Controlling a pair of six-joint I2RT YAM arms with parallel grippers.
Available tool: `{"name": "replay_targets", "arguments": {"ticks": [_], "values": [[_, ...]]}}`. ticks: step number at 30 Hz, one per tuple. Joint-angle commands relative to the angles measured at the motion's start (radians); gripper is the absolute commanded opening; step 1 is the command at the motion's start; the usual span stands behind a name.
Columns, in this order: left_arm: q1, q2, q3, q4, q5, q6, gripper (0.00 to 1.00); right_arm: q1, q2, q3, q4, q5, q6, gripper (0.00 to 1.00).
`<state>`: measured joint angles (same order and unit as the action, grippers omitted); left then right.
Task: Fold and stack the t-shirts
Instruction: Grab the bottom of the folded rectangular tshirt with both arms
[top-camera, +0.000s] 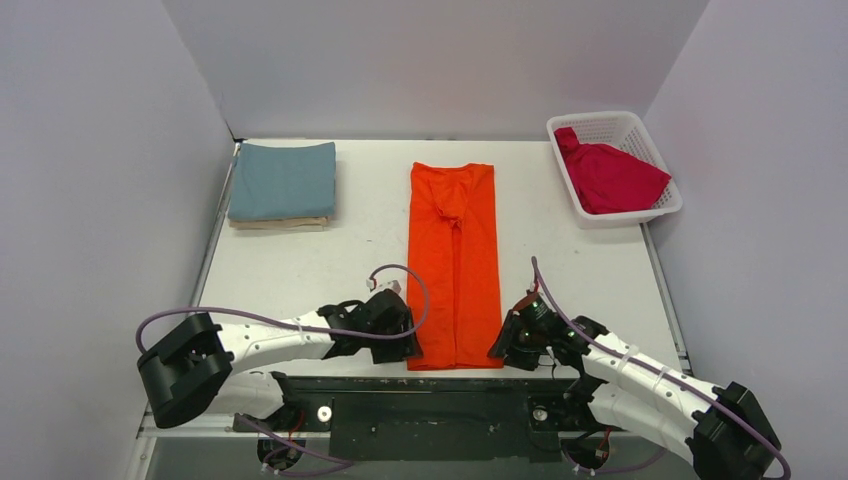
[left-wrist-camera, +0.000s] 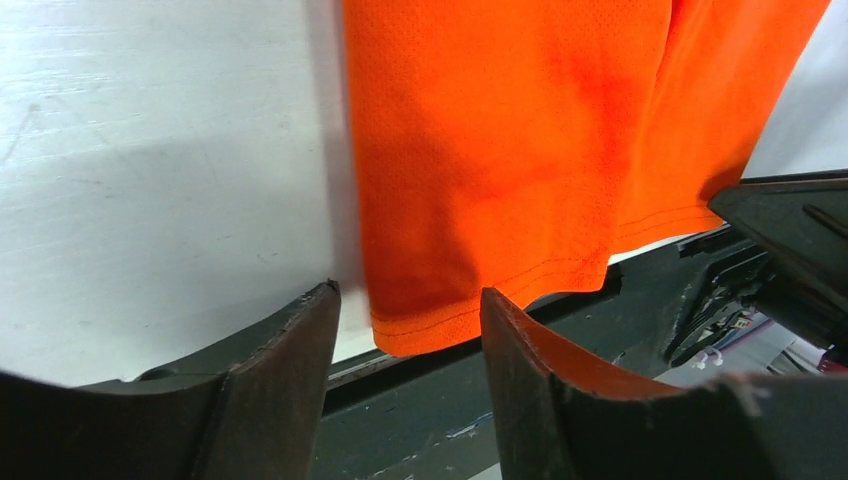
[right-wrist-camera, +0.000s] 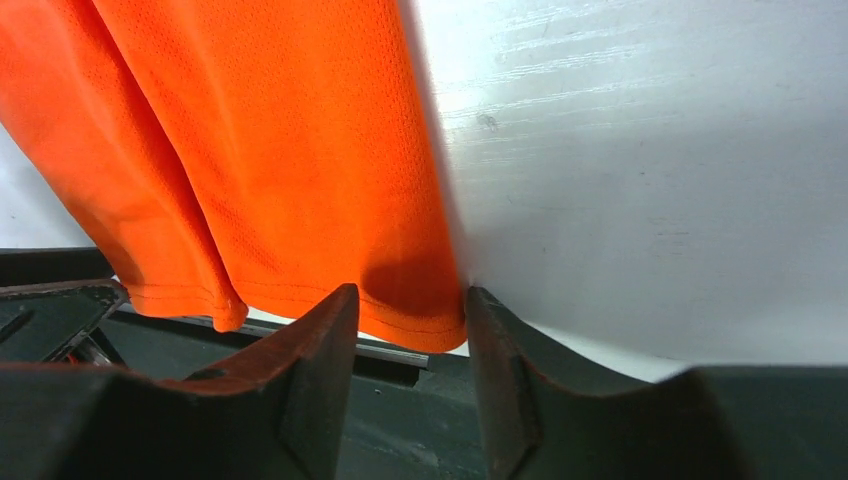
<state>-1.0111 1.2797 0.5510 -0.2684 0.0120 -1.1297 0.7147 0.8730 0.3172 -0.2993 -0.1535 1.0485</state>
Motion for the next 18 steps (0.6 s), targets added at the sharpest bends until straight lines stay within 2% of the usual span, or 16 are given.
{"name": "replay_targets", "arguments": {"ticks": [1,6,8,9,10,11,12,18], "values": [[-0.022,0.05,0.046,0.012,-0.034,-0.018,0.56,-0.003,0.019,-0.028,-0.016,-0.001,0.024,0.36],[-0.029,0.11,0.046,0.022,-0.024,-0.021,0.43,-0.004,0.027,-0.046,-0.018,-0.002,0.03,0.29],[-0.035,0.129,0.04,0.034,-0.015,-0.024,0.34,-0.004,0.026,-0.051,-0.011,-0.002,0.033,0.21],[-0.038,0.136,0.041,0.037,-0.013,-0.025,0.26,-0.004,0.025,-0.053,-0.009,-0.003,0.034,0.13],[-0.04,0.147,0.043,0.031,-0.012,-0.025,0.2,-0.004,0.026,-0.052,-0.009,-0.003,0.034,0.1],[-0.042,0.151,0.051,0.021,-0.012,-0.025,0.04,-0.004,0.02,-0.053,-0.011,-0.004,0.036,0.02],[-0.042,0.155,0.054,0.0,-0.012,-0.026,0.01,-0.004,0.015,-0.053,-0.02,-0.006,0.038,0.0],[-0.093,0.082,0.057,-0.108,-0.013,-0.044,0.0,0.034,-0.092,-0.066,-0.066,-0.045,0.08,0.0]]}}
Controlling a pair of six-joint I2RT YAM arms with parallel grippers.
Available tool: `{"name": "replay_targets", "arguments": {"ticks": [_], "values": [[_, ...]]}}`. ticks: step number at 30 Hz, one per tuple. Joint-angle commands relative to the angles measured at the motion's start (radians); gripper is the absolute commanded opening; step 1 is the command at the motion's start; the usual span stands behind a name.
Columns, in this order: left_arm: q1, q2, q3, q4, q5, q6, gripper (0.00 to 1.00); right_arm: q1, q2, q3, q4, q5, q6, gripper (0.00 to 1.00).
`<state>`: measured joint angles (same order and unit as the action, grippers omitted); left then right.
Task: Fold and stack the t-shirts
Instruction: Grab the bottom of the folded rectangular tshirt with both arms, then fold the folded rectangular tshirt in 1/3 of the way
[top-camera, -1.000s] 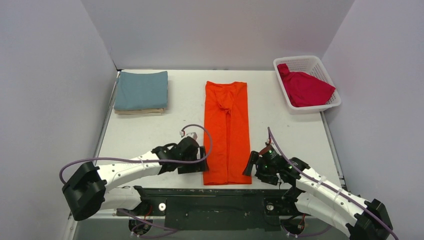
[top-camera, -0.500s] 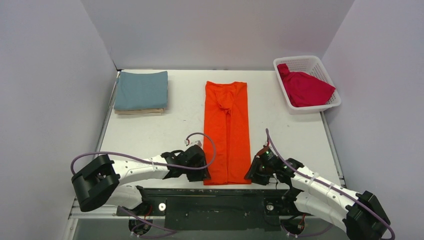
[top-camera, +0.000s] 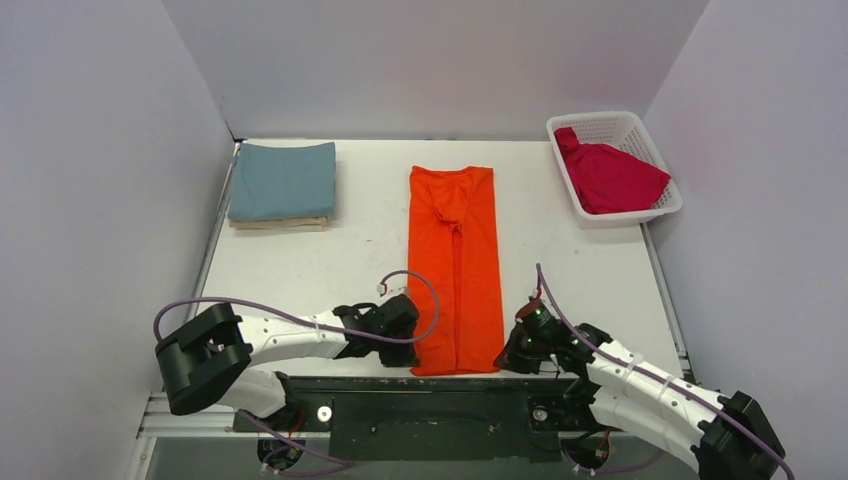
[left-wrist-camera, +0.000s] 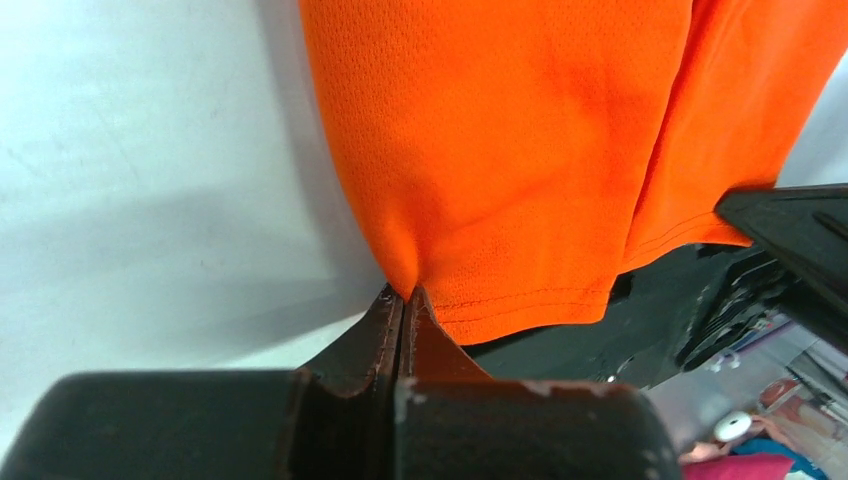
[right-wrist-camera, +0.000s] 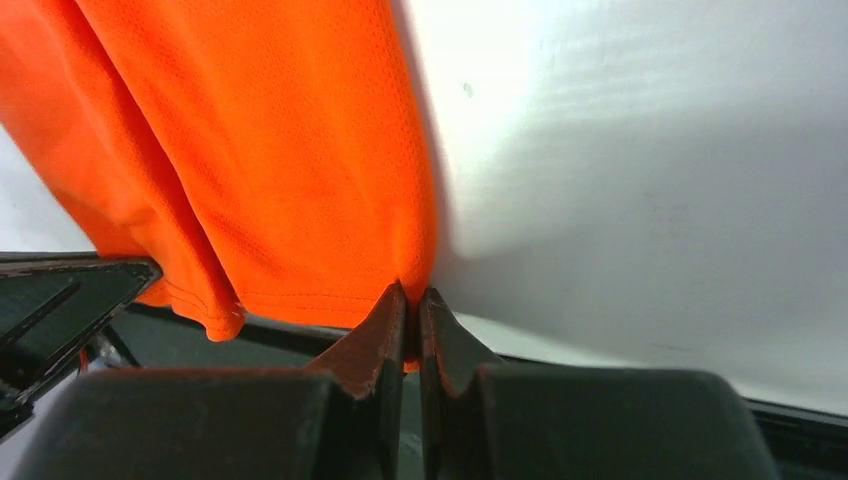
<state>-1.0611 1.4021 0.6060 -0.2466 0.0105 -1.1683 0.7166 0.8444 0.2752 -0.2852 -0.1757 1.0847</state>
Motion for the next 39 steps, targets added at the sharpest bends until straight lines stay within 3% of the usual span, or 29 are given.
{"name": "replay_targets", "arguments": {"ticks": [1,8,16,27,39], "values": [[-0.06,-0.072,-0.004,-0.136,-0.011,-0.011,0.0,0.057,-0.1,-0.033,-0.078,-0.031,0.073,0.0],[-0.038,-0.197,-0.036,-0.059,-0.013,-0.012,0.0,0.09,-0.204,0.024,-0.085,0.028,0.095,0.0],[0.16,-0.185,0.08,-0.043,0.066,0.118,0.0,0.018,0.0,0.272,-0.084,0.13,-0.064,0.0],[0.401,0.011,0.37,-0.041,0.185,0.277,0.0,-0.129,0.307,0.604,-0.07,0.154,-0.248,0.0],[0.538,0.285,0.615,-0.064,0.249,0.359,0.0,-0.296,0.588,0.818,-0.004,0.042,-0.341,0.0]]}}
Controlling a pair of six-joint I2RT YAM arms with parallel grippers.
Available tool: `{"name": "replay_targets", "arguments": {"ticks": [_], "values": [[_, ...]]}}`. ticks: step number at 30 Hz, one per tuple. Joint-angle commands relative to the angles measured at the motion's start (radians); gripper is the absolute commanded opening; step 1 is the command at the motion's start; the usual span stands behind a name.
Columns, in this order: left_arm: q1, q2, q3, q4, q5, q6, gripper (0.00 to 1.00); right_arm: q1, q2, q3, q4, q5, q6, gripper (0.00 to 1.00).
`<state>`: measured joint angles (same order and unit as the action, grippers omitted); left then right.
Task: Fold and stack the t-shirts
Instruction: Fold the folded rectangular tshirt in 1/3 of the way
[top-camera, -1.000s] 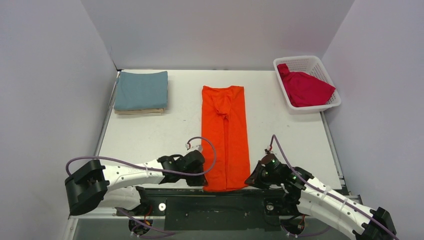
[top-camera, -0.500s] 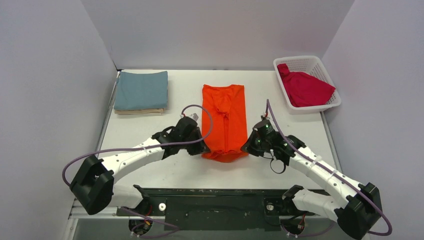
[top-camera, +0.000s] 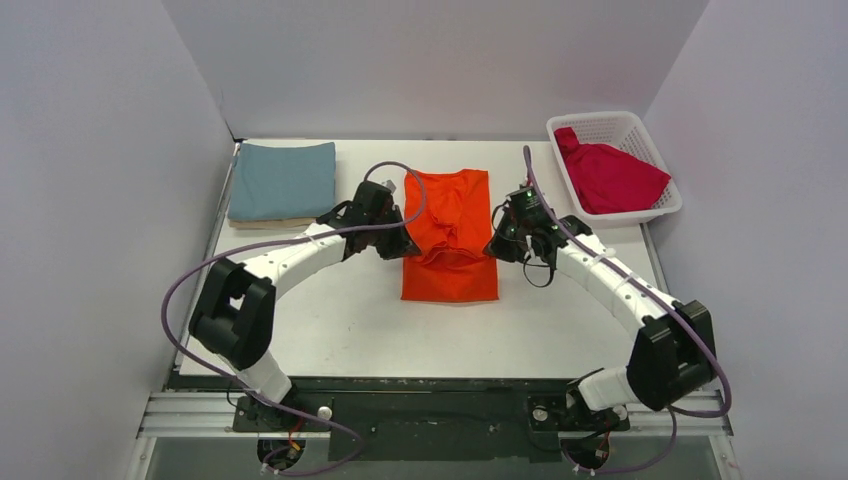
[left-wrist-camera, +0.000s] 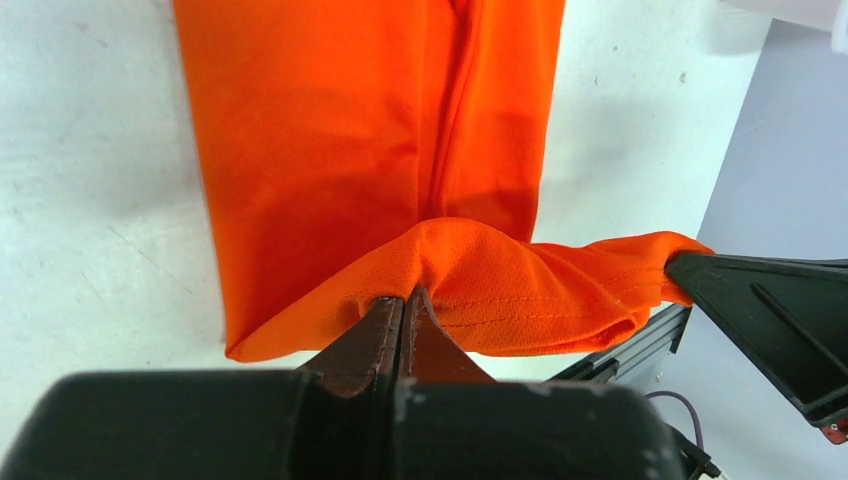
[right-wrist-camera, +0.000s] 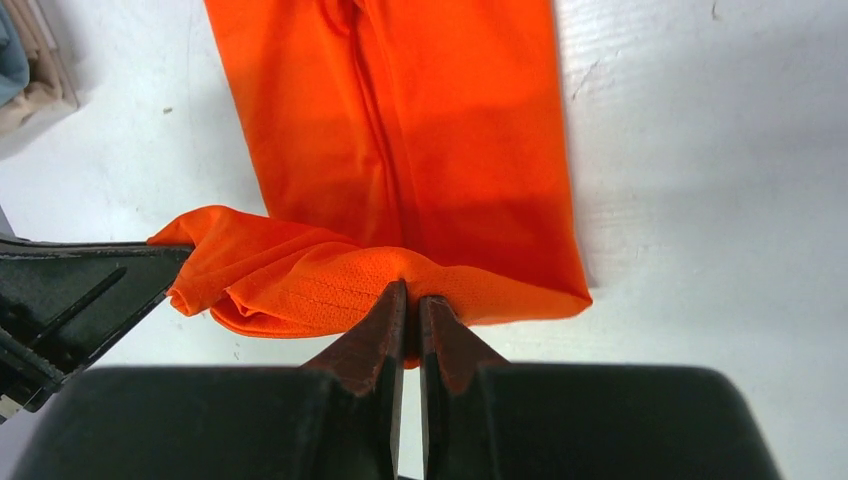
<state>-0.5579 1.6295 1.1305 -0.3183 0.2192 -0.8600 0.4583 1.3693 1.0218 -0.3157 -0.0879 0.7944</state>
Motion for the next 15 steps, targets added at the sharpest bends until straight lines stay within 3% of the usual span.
{"name": "replay_targets", "arguments": {"ticks": [1,15], "values": [[0.041,0.085,0.098,0.012,0.048,0.053,0.0,-0.044,0.078,0.081,0.031,-0.052,-0.054,0.0],[0.094,0.285,0.208,0.007,0.046,0.068,0.0,-0.1,0.356,0.209,0.079,-0.085,-0.069,0.0]]}}
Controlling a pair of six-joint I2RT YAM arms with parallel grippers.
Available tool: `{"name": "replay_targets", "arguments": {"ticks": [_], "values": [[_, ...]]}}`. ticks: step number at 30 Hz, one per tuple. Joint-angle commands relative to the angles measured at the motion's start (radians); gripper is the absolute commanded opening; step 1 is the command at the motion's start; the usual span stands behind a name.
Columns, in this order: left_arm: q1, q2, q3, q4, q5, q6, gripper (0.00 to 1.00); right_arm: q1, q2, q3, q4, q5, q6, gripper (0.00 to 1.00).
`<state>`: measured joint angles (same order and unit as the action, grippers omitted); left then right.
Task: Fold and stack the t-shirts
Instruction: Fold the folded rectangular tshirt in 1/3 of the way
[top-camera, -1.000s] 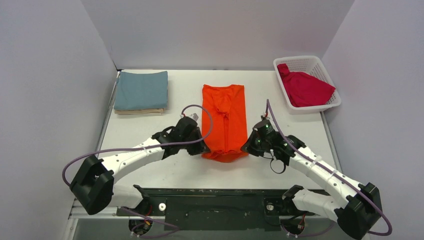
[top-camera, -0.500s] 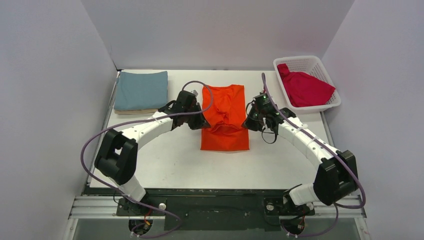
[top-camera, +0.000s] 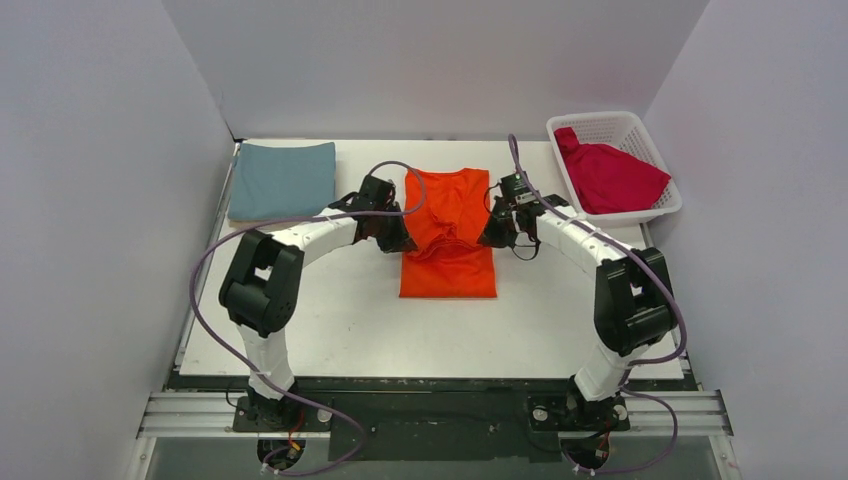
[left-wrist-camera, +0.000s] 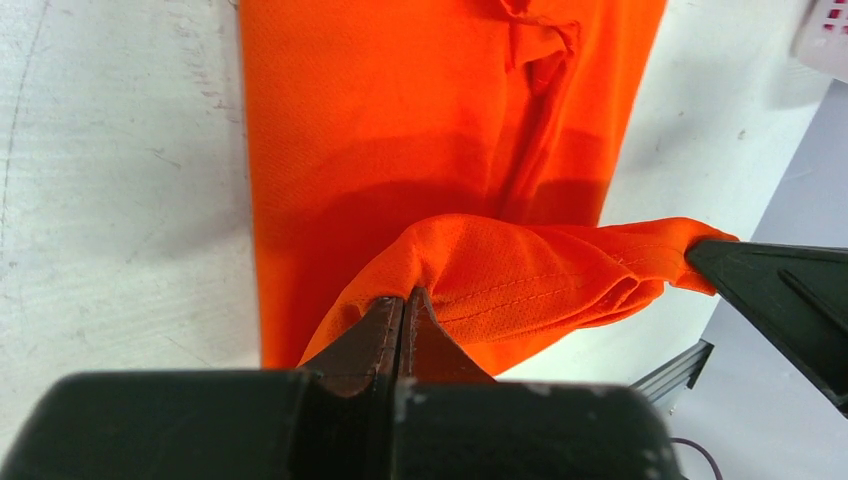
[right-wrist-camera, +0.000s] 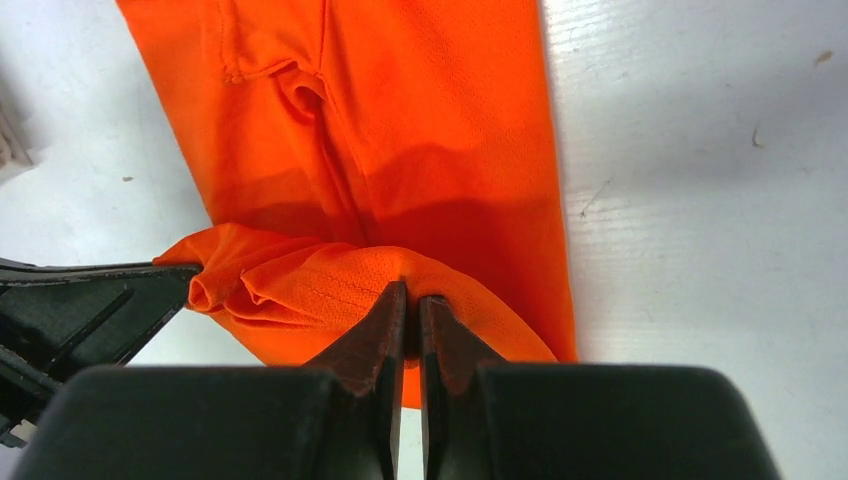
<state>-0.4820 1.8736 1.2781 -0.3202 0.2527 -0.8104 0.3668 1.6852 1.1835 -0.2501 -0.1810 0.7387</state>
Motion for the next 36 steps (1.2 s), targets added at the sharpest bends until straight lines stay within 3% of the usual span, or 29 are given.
{"name": "replay_targets", "arguments": {"ticks": [1,4,5,6,7,8,11,13,14,18,25,28,31,36], "values": [[0.02,0.056,0.065,0.013,0.01,0.015,0.0,-0.009,0.051,0.05,0.02,0.01,-0.013,0.0],[0.03,0.081,0.082,0.018,0.001,0.006,0.04,-0.012,0.101,0.071,0.034,0.04,-0.016,0.0],[0.032,0.088,0.085,0.023,-0.002,0.004,0.11,-0.013,0.111,0.08,0.034,0.047,-0.017,0.0],[0.037,0.091,0.095,0.024,-0.009,0.003,0.16,-0.014,0.13,0.101,0.032,0.064,-0.019,0.07],[0.04,0.095,0.101,0.025,-0.012,0.003,0.28,-0.014,0.137,0.111,0.026,0.072,-0.02,0.15],[0.047,0.096,0.117,0.024,-0.014,0.004,0.36,-0.014,0.146,0.128,0.024,0.085,-0.019,0.3],[0.059,0.081,0.153,0.012,-0.019,0.013,0.72,-0.015,0.135,0.149,0.015,0.115,-0.017,0.49],[0.066,0.056,0.175,-0.001,-0.04,0.022,0.79,-0.015,0.104,0.141,0.012,0.14,-0.015,0.61],[0.066,0.046,0.183,-0.007,-0.05,0.026,0.8,-0.015,0.077,0.135,0.012,0.154,-0.016,0.71],[0.065,-0.027,0.164,-0.091,-0.134,0.052,0.83,-0.014,-0.023,0.066,-0.007,0.177,-0.032,0.82],[0.032,-0.207,-0.054,-0.072,-0.121,0.089,0.87,-0.014,-0.182,-0.167,0.031,0.063,-0.002,0.86],[-0.003,-0.229,-0.101,0.012,-0.03,0.09,0.88,-0.014,-0.213,-0.27,0.108,0.009,0.033,0.86],[-0.028,-0.201,-0.091,0.119,0.066,0.087,0.88,-0.009,-0.22,-0.312,0.158,-0.071,0.066,0.88],[-0.06,-0.05,0.019,0.133,0.1,0.105,0.89,-0.008,-0.256,-0.344,0.153,-0.073,0.068,0.9]]}}
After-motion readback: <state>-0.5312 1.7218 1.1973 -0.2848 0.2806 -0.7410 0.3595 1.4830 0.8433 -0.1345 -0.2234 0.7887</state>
